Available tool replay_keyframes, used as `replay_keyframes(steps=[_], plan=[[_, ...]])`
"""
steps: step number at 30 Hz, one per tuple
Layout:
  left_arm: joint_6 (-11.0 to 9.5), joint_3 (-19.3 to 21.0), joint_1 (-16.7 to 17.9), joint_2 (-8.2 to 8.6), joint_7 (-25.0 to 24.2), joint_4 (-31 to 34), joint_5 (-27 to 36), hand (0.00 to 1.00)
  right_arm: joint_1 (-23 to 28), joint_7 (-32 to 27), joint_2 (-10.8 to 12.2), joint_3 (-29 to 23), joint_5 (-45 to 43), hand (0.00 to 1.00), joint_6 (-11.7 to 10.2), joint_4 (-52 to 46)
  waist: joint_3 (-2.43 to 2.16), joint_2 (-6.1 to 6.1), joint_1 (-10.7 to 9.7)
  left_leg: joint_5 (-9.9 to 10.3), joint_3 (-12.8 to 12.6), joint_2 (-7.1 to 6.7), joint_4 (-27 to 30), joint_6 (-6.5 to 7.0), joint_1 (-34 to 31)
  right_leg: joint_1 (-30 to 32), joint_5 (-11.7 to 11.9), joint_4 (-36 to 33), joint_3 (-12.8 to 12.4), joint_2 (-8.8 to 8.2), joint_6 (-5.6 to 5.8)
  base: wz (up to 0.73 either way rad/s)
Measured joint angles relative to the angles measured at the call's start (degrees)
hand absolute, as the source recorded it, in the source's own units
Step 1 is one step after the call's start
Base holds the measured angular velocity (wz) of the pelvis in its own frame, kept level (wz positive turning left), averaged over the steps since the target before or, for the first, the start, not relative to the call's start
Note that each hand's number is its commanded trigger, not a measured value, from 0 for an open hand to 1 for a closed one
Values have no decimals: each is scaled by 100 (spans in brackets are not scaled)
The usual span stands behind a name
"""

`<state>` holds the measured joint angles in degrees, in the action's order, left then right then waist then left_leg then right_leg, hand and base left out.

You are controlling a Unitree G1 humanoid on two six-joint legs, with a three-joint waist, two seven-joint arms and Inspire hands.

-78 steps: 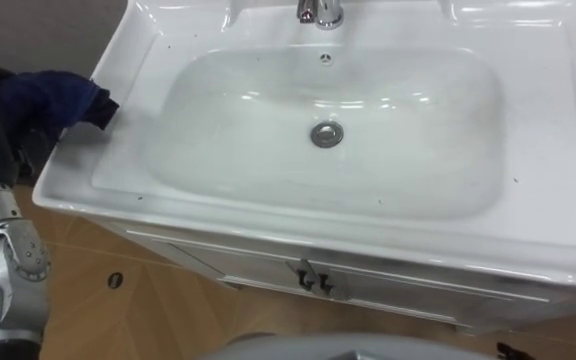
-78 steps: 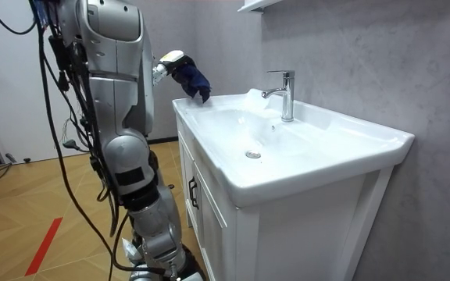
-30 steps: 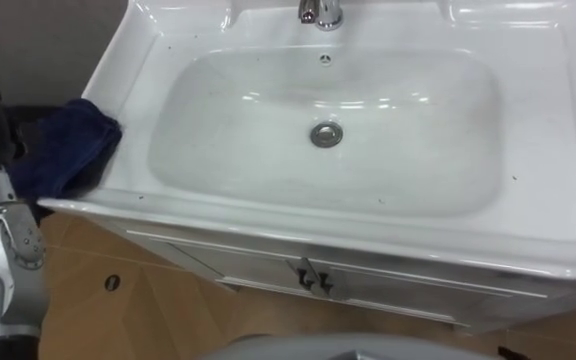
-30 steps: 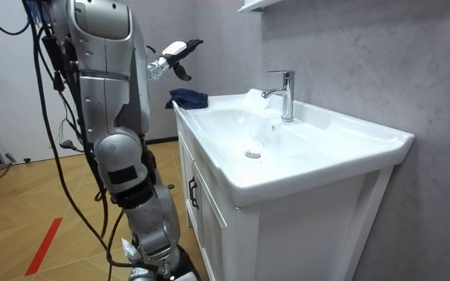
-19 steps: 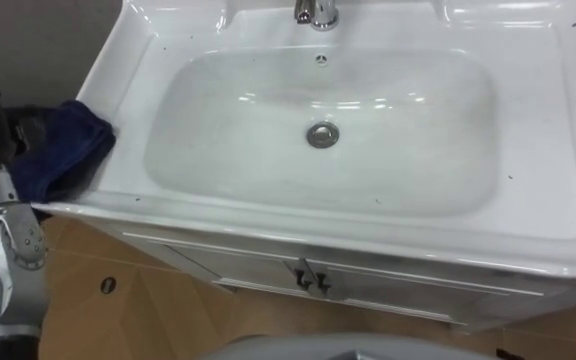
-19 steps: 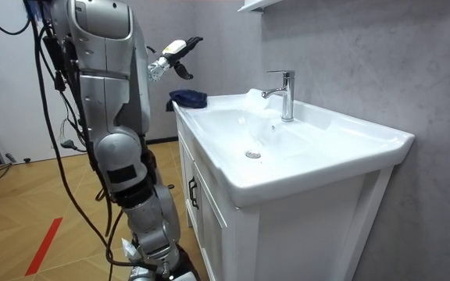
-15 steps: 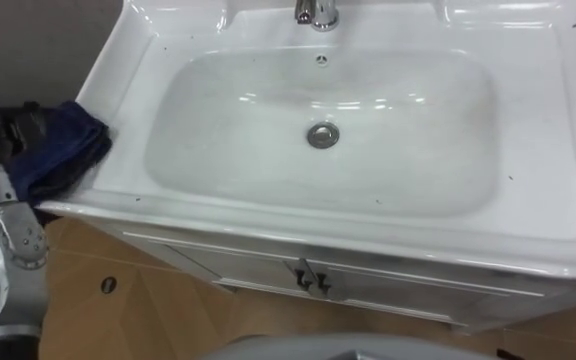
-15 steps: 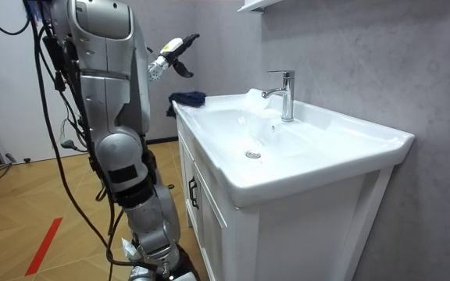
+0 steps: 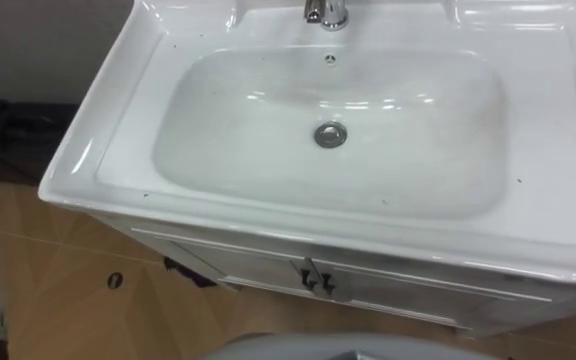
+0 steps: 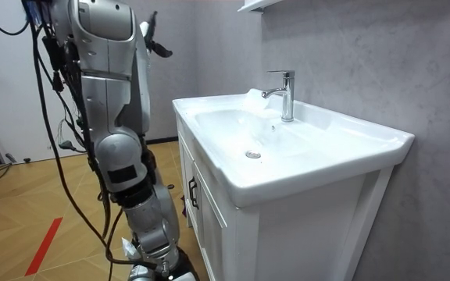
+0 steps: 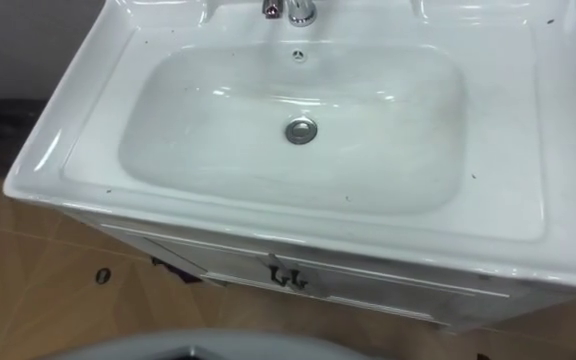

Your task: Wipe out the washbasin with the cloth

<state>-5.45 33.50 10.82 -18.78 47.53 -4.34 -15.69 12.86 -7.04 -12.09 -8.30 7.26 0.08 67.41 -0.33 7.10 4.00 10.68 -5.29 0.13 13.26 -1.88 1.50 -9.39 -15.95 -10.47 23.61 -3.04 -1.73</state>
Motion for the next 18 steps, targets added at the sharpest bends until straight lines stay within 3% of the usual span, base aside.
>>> replay_keyframes(steps=[3, 8, 10, 14, 16, 18], plan=[[-36, 265, 221, 23, 197, -440, 975, 0, 48, -46, 23, -60, 147, 0, 4, -93, -5, 9, 80, 0, 76, -20, -16, 0, 15, -17, -6, 6, 22, 6, 10, 0], [-90, 313, 569, 59, 325, -1237, 2300, 0, 181, -53, 1, -42, 464, 0, 23, -280, -13, -16, 374, 0, 80, -50, -67, 0, 71, -66, -17, 68, 23, -30, 28, 2], [-90, 420, 640, 217, 321, -1615, 2885, 0, 163, -25, 18, -54, 444, 0, 127, -317, -34, -72, 394, 0, 221, -82, -63, 0, 54, -65, -30, 79, 61, -45, 50, 12], [-90, 316, 911, 358, 140, -2332, 3399, 0, 141, 127, 27, -39, 501, 0, 132, -319, -36, -188, 408, -1, 254, -104, -65, 1, 29, -84, -30, 62, 138, -58, 65, 10], [-84, 89, 1159, 590, -98, -2758, 3432, 0, 143, 276, 30, -40, 574, 0, 193, -300, -33, -274, 405, 0, 261, -116, -62, 2, 32, -126, -26, 73, 195, -74, 72, 8], [-76, -277, 1303, 701, -377, -3274, 3433, 0, 137, 374, 32, -40, 637, 0, 265, -299, -31, -321, 374, 2, 292, -135, -48, 3, 58, -186, -31, 95, 231, -86, 86, 11]])
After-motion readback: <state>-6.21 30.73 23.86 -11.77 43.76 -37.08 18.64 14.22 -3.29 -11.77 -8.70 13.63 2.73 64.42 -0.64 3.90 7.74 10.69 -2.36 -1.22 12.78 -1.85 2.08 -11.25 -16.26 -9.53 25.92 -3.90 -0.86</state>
